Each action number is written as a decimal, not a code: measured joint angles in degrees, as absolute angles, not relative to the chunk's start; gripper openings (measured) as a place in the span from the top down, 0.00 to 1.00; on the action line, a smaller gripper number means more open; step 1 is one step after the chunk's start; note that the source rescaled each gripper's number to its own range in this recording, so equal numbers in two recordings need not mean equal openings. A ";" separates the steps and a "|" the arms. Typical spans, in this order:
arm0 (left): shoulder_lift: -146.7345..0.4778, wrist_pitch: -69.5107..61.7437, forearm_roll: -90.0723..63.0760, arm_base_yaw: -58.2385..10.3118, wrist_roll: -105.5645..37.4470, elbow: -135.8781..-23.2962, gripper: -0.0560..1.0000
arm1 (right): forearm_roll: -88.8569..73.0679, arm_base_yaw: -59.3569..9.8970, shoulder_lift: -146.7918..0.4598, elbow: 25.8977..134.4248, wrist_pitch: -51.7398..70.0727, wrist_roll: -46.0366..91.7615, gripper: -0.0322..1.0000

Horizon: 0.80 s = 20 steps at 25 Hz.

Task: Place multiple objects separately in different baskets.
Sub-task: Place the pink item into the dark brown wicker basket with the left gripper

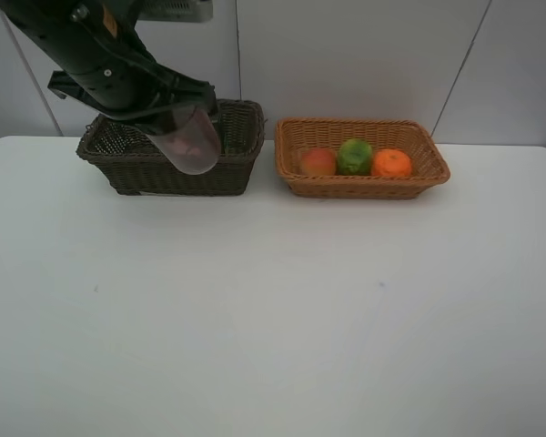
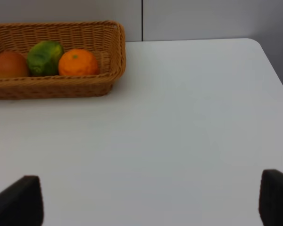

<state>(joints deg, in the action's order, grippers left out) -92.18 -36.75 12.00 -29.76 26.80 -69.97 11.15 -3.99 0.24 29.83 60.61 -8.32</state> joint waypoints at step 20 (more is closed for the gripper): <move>-106.20 -18.96 31.89 -12.81 35.18 -72.77 0.94 | 11.15 -3.99 0.24 29.83 60.61 -8.32 0.00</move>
